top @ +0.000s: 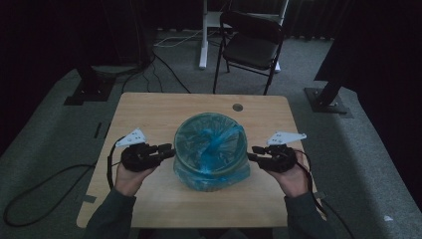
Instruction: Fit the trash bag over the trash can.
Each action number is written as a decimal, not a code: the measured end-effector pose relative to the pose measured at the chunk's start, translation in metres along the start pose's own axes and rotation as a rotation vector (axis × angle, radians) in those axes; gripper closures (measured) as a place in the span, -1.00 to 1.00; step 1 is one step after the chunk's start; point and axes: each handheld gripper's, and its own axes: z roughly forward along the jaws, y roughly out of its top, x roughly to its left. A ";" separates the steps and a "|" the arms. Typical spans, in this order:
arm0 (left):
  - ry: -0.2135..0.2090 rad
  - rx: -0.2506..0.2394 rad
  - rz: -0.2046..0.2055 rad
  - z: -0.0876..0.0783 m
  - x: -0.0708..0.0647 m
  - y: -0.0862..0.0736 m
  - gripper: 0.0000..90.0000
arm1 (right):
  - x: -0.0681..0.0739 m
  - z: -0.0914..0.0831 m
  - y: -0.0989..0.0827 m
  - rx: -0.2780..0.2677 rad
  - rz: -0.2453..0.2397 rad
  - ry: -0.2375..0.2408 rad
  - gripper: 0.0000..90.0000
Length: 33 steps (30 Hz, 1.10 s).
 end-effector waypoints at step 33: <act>-0.056 0.210 0.106 0.038 -0.030 -0.045 0.99 | 0.027 0.043 -0.026 0.161 -0.082 0.193 0.94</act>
